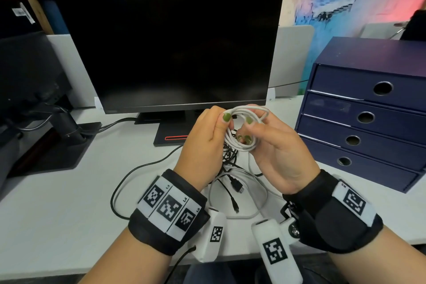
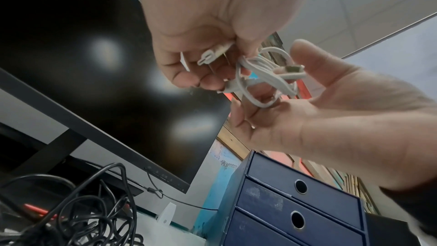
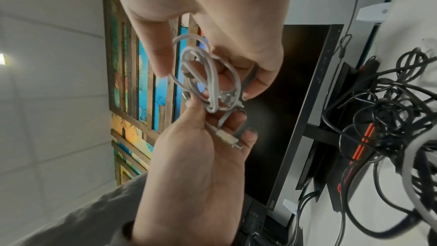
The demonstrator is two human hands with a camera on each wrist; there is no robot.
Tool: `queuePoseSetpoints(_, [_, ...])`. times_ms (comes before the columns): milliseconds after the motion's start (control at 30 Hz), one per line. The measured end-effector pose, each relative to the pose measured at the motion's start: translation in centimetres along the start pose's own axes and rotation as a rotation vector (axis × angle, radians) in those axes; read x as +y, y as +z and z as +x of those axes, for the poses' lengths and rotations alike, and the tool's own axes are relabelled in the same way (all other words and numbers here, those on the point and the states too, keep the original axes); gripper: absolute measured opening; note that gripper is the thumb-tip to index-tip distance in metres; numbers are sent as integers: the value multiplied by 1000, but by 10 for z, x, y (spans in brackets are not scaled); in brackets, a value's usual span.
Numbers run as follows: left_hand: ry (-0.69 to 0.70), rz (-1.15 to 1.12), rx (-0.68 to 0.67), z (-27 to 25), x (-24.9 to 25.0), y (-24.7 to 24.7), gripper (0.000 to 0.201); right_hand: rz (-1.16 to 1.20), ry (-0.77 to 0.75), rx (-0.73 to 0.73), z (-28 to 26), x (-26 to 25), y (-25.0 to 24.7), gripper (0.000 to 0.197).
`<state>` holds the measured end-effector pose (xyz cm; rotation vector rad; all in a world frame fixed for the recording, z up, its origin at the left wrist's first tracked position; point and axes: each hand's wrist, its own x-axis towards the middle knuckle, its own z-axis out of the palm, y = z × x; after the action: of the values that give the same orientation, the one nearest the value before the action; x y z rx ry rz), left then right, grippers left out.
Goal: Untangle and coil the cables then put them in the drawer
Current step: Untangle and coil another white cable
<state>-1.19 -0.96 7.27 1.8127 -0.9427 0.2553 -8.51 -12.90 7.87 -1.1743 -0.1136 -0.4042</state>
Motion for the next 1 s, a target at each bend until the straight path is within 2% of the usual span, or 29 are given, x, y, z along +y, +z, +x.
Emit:
queuePoseSetpoints(200, [40, 8, 83, -2, 6, 2, 28, -433, 19, 134, 3, 1, -1, 36])
queuePoseSetpoints(367, [87, 90, 162, -2, 5, 2, 23, -560, 71, 320, 1, 0, 1, 29])
queuePoseSetpoints(567, [78, 173, 205, -1, -2, 5, 22, -705, 54, 343, -1, -4, 2, 13])
queuePoseSetpoints(767, [94, 256, 227, -1, -4, 8, 24, -1046, 26, 334, 0, -3, 0, 24])
queuePoseSetpoints(833, [91, 257, 229, -1, -6, 5, 24, -1032, 26, 285, -3, -4, 1, 20])
queuePoseSetpoints(1000, [40, 248, 257, 4, -11, -7, 25, -745, 69, 130, -6, -9, 0, 16])
